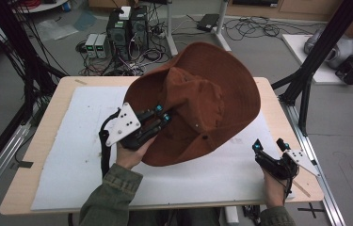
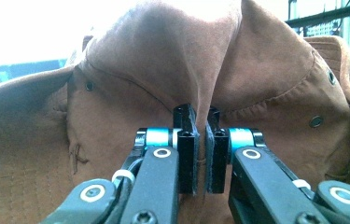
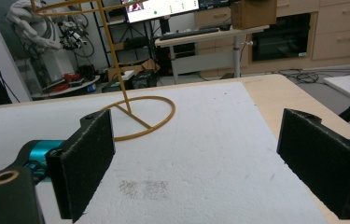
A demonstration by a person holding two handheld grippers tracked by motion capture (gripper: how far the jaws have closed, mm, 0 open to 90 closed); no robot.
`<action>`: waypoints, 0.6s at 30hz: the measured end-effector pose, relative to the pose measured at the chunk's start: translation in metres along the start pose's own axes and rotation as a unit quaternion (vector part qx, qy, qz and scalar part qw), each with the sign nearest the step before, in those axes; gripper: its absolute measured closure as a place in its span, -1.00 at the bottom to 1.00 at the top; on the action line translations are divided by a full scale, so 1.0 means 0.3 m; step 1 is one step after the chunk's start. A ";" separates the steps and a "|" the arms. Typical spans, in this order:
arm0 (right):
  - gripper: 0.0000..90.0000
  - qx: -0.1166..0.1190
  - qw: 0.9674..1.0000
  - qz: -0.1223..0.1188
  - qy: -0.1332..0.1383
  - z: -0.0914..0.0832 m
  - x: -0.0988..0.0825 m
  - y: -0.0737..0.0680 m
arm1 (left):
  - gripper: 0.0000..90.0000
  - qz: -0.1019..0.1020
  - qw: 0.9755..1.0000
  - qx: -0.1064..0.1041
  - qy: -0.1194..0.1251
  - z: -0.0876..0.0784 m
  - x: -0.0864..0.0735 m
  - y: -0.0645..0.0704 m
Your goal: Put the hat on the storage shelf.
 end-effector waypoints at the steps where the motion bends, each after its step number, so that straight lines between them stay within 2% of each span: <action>1: -0.77 0.001 1.000 -0.004 -0.001 0.000 -0.001 -0.001 | 0.91 0.003 1.000 0.000 0.004 0.010 0.014 -0.006; 6: -0.77 0.006 1.000 -0.013 -0.007 0.006 -0.006 -0.011 | 0.91 0.012 1.000 0.004 0.021 0.047 0.067 -0.030; 8: -0.77 0.009 1.000 -0.017 -0.006 0.009 -0.006 -0.013 | 0.91 0.005 0.999 0.012 0.038 0.085 0.095 -0.059; 10: -0.77 0.012 1.000 -0.017 -0.007 0.009 -0.007 -0.017 | 0.91 0.001 0.999 0.014 0.043 0.102 0.101 -0.072; 12: -0.77 0.015 1.000 -0.016 -0.006 0.006 -0.007 -0.023 | 0.91 -0.006 0.998 0.025 0.050 0.159 0.113 -0.107; 14: -0.77 0.017 1.000 -0.018 -0.007 0.006 -0.008 -0.028 | 0.91 -0.009 0.998 0.026 0.052 0.180 0.116 -0.117; 15: -0.77 0.018 1.000 -0.020 -0.008 0.005 -0.009 -0.030 | 0.91 -0.011 0.998 0.027 0.050 0.225 0.120 -0.137; 16: -0.77 0.018 1.000 -0.020 -0.008 0.005 -0.009 -0.030 | 0.91 -0.011 0.998 0.027 0.050 0.225 0.120 -0.137; 18: -0.77 0.021 1.000 -0.021 -0.008 0.007 -0.012 -0.036 | 0.91 -0.023 0.998 0.018 0.047 0.298 0.123 -0.161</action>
Point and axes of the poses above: each handheld gripper's, and its own axes: z roughly forward along the jaws, x roughly out of its top, y roughly to its right, the point moved 3 cm from there along z, roughly forward along the jaws, and after that the axes turned 7 degrees about -y, right-handed, at the moved point
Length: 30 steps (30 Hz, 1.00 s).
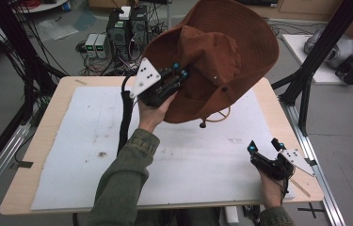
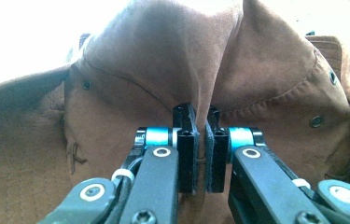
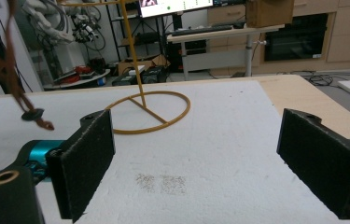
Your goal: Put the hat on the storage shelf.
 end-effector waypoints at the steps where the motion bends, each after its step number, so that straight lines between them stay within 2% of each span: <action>1: -0.77 0.000 1.000 0.000 0.000 0.000 0.000 0.000 | 0.91 0.000 1.000 0.000 0.000 0.000 0.000 0.000; 2: -0.77 0.003 1.000 -0.002 -0.004 0.005 -0.004 -0.004 | 0.91 0.004 1.000 0.003 -0.006 0.046 -0.003 -0.013; 3: -0.77 0.003 1.000 -0.002 -0.004 0.005 -0.004 -0.004 | 0.91 0.004 1.000 0.003 -0.006 0.046 -0.003 -0.013; 5: -0.77 0.008 1.000 -0.003 -0.006 0.011 -0.008 -0.011 | 0.91 -0.007 1.000 0.006 -0.006 0.110 -0.007 -0.037; 6: -0.77 0.009 1.000 -0.004 -0.008 0.012 -0.010 -0.013 | 0.91 -0.007 1.000 0.006 -0.006 0.110 -0.007 -0.037; 10: -0.77 0.014 1.000 -0.003 -0.010 0.016 -0.013 -0.016 | 0.91 -0.011 1.000 0.006 -0.013 0.194 0.000 -0.066; 13: -0.77 0.016 1.000 -0.002 -0.012 0.019 -0.014 -0.017 | 0.91 -0.022 1.000 0.001 -0.016 0.226 -0.013 -0.071; 16: -0.77 0.018 1.000 -0.001 -0.013 0.024 -0.016 -0.019 | 0.91 -0.025 0.999 -0.001 -0.028 0.254 -0.031 -0.070; 21: -0.77 0.021 1.000 -0.001 -0.014 0.023 -0.015 -0.025 | 0.91 -0.009 0.999 0.001 -0.052 0.295 -0.058 -0.060; 22: -0.77 0.021 1.000 -0.001 -0.013 0.023 -0.015 -0.026 | 0.91 -0.012 0.998 0.005 -0.063 0.314 -0.075 -0.063; 28: -0.77 0.024 1.000 -0.004 -0.014 0.024 -0.017 -0.034 | 0.91 -0.013 0.996 0.010 -0.084 0.359 -0.105 -0.072; 30: -0.77 0.027 1.000 -0.005 -0.014 0.025 -0.017 -0.038 | 0.91 -0.016 0.995 0.012 -0.100 0.380 -0.127 -0.076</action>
Point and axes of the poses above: each handheld gripper's, and its own axes: z roughly forward along the jaws, x roughly out of its top, y roughly to its right, the point moved 3 cm from there along z, roughly forward along the jaws, and after that the axes turned 7 degrees about -y, right-handed, at the moved point
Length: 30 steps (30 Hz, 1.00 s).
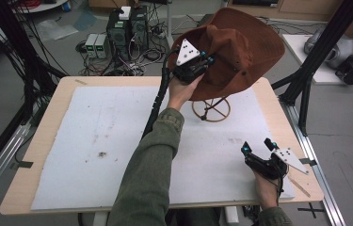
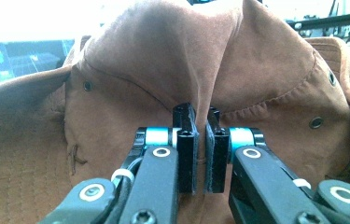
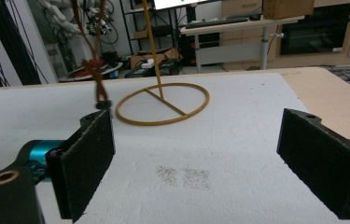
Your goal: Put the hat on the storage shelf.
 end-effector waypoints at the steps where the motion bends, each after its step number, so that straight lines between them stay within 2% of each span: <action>1: -0.77 0.000 1.000 0.000 0.001 0.002 0.000 0.000 | 0.90 0.000 1.000 0.000 0.000 0.000 0.000 0.000; 3: -0.77 0.001 1.000 0.000 -0.001 0.002 -0.001 -0.001 | 0.90 0.001 1.000 0.003 -0.019 0.023 -0.021 -0.002; 5: -0.77 0.002 1.000 0.000 -0.001 0.002 -0.001 -0.001 | 0.90 0.001 1.000 0.001 -0.024 0.028 -0.026 0.001; 6: -0.77 0.002 1.000 0.002 0.000 0.001 -0.001 0.000 | 0.90 0.000 0.999 -0.010 -0.033 0.041 -0.036 0.010; 8: -0.77 0.001 1.000 0.004 0.002 0.001 0.000 0.001 | 0.90 -0.001 0.999 -0.017 -0.038 0.049 -0.040 0.019; 12: -0.77 0.002 1.000 0.009 -0.002 0.001 -0.002 0.002 | 0.88 0.000 0.999 -0.011 -0.043 0.052 -0.029 0.020; 15: -0.77 0.004 1.000 0.006 0.000 0.003 -0.001 0.000 | 0.87 0.004 0.998 -0.012 -0.059 0.058 -0.024 0.018; 25: -0.77 0.005 1.000 0.006 -0.001 0.001 0.000 0.000 | 0.86 0.010 0.998 -0.008 -0.068 0.071 -0.010 0.021; 27: -0.77 0.005 1.000 0.008 -0.001 0.000 0.000 0.002 | 0.69 0.000 0.998 -0.003 -0.061 0.068 -0.005 0.017; 29: -0.77 0.004 1.000 0.007 -0.001 0.000 0.000 0.003 | 0.32 -0.007 0.999 0.000 -0.053 0.065 0.000 0.015; 30: -0.77 0.005 1.000 0.008 -0.001 0.000 0.000 0.002 | 0.17 -0.012 0.999 0.016 -0.041 0.056 0.013 0.010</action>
Point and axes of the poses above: each handheld gripper's, and its own axes: z roughly forward along the jaws, x roughly out of its top, y roughly to its right, the point moved 3 cm from there along z, roughly forward along the jaws, and after that the axes turned 7 degrees about -y, right-handed, at the moved point
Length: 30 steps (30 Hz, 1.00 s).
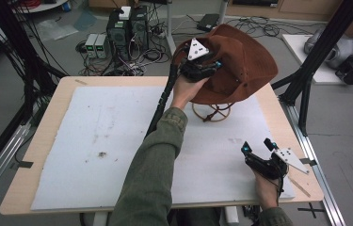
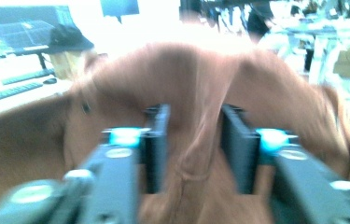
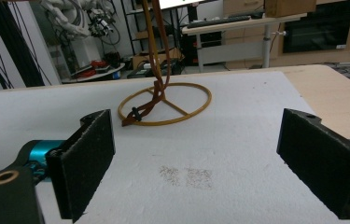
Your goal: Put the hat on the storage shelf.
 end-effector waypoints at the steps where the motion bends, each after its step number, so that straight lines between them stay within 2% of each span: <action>1: -0.77 0.001 1.000 -0.002 0.001 0.000 0.000 0.000 | 0.01 -0.002 1.000 0.005 0.007 -0.006 0.006 -0.003; 4: -0.77 0.001 1.000 -0.002 0.001 -0.001 0.000 -0.002 | -0.30 -0.008 1.000 0.014 0.021 -0.023 0.019 -0.014; 6: -0.77 0.000 1.000 -0.002 0.001 -0.002 0.001 -0.003 | -0.41 -0.011 1.000 0.015 0.024 -0.034 0.025 -0.020; 12: -0.77 0.001 1.000 -0.003 0.003 -0.003 0.002 -0.002 | -0.43 -0.004 0.999 0.017 0.030 -0.062 0.044 -0.017; 14: -0.77 0.003 1.000 0.000 0.004 -0.004 0.002 -0.002 | -0.43 0.005 0.999 0.015 0.028 -0.101 0.063 -0.011; 15: -0.77 0.003 1.000 -0.001 0.004 -0.004 0.002 -0.002 | -0.43 0.005 0.999 0.015 0.028 -0.101 0.063 -0.011; 16: -0.77 0.003 1.000 -0.003 0.003 -0.004 0.002 -0.001 | -0.43 0.011 0.999 0.016 0.028 -0.123 0.070 -0.011; 17: -0.77 0.002 1.000 -0.005 0.002 -0.003 0.002 0.000 | -0.43 0.017 0.999 0.024 0.033 -0.181 0.086 -0.018; 18: -0.77 0.002 1.000 -0.005 0.002 -0.003 0.002 0.000 | -0.43 0.017 0.999 0.024 0.033 -0.181 0.086 -0.018; 20: -0.77 0.004 1.000 -0.007 0.001 -0.004 0.001 0.000 | -0.43 0.020 0.998 0.038 0.040 -0.249 0.103 -0.033; 21: -0.77 0.004 1.000 -0.006 0.002 -0.006 0.001 -0.001 | -0.43 0.024 0.997 0.056 0.046 -0.322 0.117 -0.051; 22: -0.77 0.005 1.000 -0.006 0.001 -0.009 0.002 -0.002 | -0.44 0.024 0.997 0.056 0.046 -0.322 0.117 -0.051; 23: -0.77 0.004 1.000 -0.005 0.002 -0.010 0.003 -0.003 | -0.44 0.024 0.996 0.066 0.046 -0.358 0.122 -0.060; 24: -0.77 0.006 1.000 -0.005 0.002 -0.012 0.003 -0.006 | -0.45 0.021 0.996 0.075 0.049 -0.433 0.125 -0.079; 26: -0.77 0.003 1.000 -0.009 0.007 -0.014 0.007 -0.010 | -0.50 0.017 0.995 0.086 0.051 -0.505 0.119 -0.093; 27: -0.77 0.003 1.000 -0.009 0.007 -0.014 0.007 -0.010 | -0.50 0.017 0.995 0.086 0.051 -0.505 0.119 -0.093; 28: -0.77 0.002 1.000 -0.013 0.014 -0.018 0.011 -0.018 | -0.52 0.016 0.994 0.097 0.040 -0.576 0.106 -0.109; 29: -0.77 0.003 1.000 -0.016 0.017 -0.019 0.014 -0.022 | -0.54 0.016 0.994 0.097 0.040 -0.576 0.106 -0.109; 30: -0.77 0.003 1.000 -0.015 0.015 -0.020 0.014 -0.028 | -0.55 0.015 0.994 0.107 0.036 -0.613 0.097 -0.116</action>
Point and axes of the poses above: each handheld gripper's, and its own axes: z roughly forward along the jaws, x roughly out of its top, y roughly to its right, the point moved 3 cm from there along z, roughly forward along the jaws, and after that the axes turned 7 degrees about -y, right-handed, at the moved point
